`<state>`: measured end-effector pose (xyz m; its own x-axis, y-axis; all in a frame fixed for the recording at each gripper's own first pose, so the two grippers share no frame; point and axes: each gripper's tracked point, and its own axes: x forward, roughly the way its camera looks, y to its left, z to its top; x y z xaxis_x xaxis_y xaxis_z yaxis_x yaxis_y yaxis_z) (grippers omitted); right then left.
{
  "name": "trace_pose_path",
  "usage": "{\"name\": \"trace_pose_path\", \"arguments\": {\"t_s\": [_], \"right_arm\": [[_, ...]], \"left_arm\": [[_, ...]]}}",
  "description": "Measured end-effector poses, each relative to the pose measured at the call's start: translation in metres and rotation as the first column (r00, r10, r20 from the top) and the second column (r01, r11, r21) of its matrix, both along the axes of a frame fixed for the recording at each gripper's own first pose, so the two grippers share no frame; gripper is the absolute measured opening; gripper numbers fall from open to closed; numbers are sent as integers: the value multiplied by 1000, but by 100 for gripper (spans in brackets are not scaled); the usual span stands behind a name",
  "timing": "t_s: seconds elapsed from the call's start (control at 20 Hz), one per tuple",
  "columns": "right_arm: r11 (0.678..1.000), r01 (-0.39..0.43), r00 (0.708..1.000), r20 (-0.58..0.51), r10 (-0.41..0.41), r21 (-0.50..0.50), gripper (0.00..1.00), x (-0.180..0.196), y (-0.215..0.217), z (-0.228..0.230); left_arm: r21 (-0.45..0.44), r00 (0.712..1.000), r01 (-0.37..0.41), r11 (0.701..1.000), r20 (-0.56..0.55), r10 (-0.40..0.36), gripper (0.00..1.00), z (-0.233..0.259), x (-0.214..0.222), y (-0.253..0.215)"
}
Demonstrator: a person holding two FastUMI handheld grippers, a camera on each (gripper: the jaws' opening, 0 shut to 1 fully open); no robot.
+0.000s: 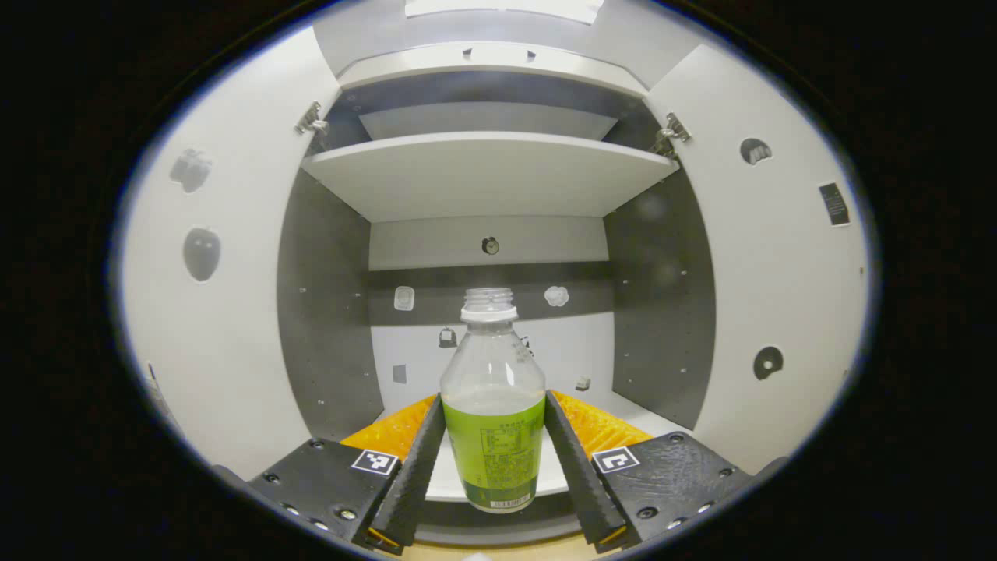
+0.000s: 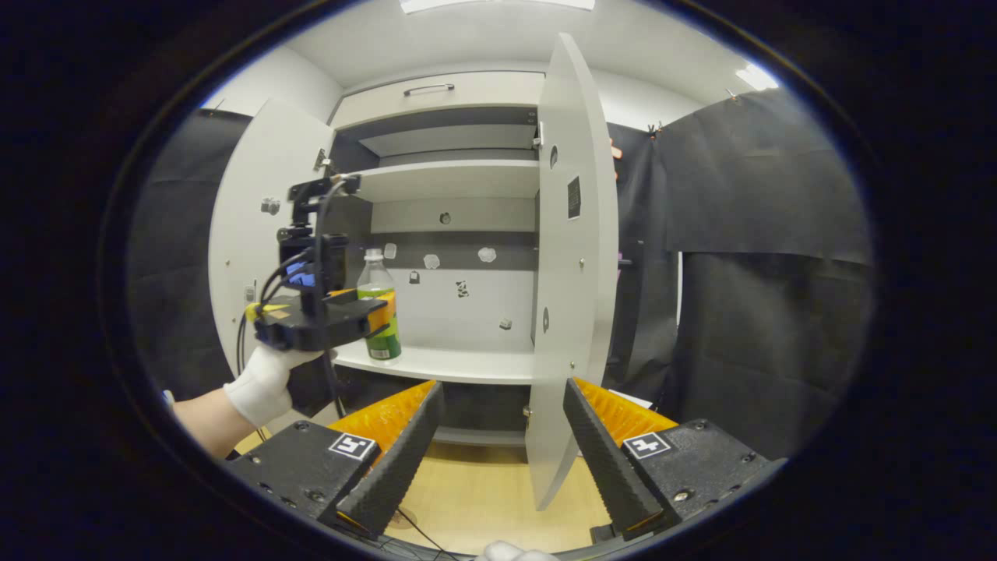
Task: Grasp the bottle in the cabinet with the left hand and place it on the coaster, then close the right door with the right hand and the left door with the left hand.
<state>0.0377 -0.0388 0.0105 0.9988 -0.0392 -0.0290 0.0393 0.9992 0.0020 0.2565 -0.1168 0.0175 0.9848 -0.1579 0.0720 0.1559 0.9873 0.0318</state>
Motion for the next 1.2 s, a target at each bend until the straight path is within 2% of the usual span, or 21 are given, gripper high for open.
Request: {"name": "trace_pose_path", "arguments": {"t_s": [0.1,0.15,0.25,0.35,0.6,0.75,0.85,0.9,1.0,1.1,1.15,1.2], "right_arm": [[1000,6,1000,-4,-6,7,100,-8,3,-6],[1000,9,1000,-9,-8,13,100,-12,4,-9],[1000,18,1000,-14,-18,25,100,-19,5,-13],[999,31,999,-20,-31,31,100,-23,2,-18],[995,92,995,-38,-90,37,100,-36,-20,-26],[993,115,992,-51,-113,37,100,-40,-31,-28],[993,116,991,-66,-114,23,100,-42,-31,-31],[993,116,991,-76,-115,12,100,-42,-31,-33],[994,108,990,-89,-108,-1,100,-42,-28,-34],[995,96,990,-102,-97,-16,100,-41,-23,-35],[996,88,990,-106,-90,-24,100,-40,-21,-34],[996,83,990,-110,-86,-31,100,-40,-19,-35]], "left_arm": [[14,1000,2,1000,10,-2,76,-5,-33,11],[13,1000,12,1000,10,-12,80,-9,-47,13],[10,1000,28,1000,3,-28,76,-20,-72,16],[13,999,33,999,1,-33,80,-34,-96,21],[20,997,67,998,-25,-67,76,-95,-143,15],[43,995,98,994,30,-99,76,-122,-165,12],[51,993,111,993,28,-112,76,-145,-179,12],[44,993,115,992,12,-116,79,-158,-184,11],[3,992,128,992,-20,-127,75,-185,-192,9],[-37,990,140,989,-23,-141,80,-208,-200,7],[-52,988,149,987,-20,-150,76,-218,-203,5],[-49,987,159,986,-28,-160,80,-231,-205,2]]}}
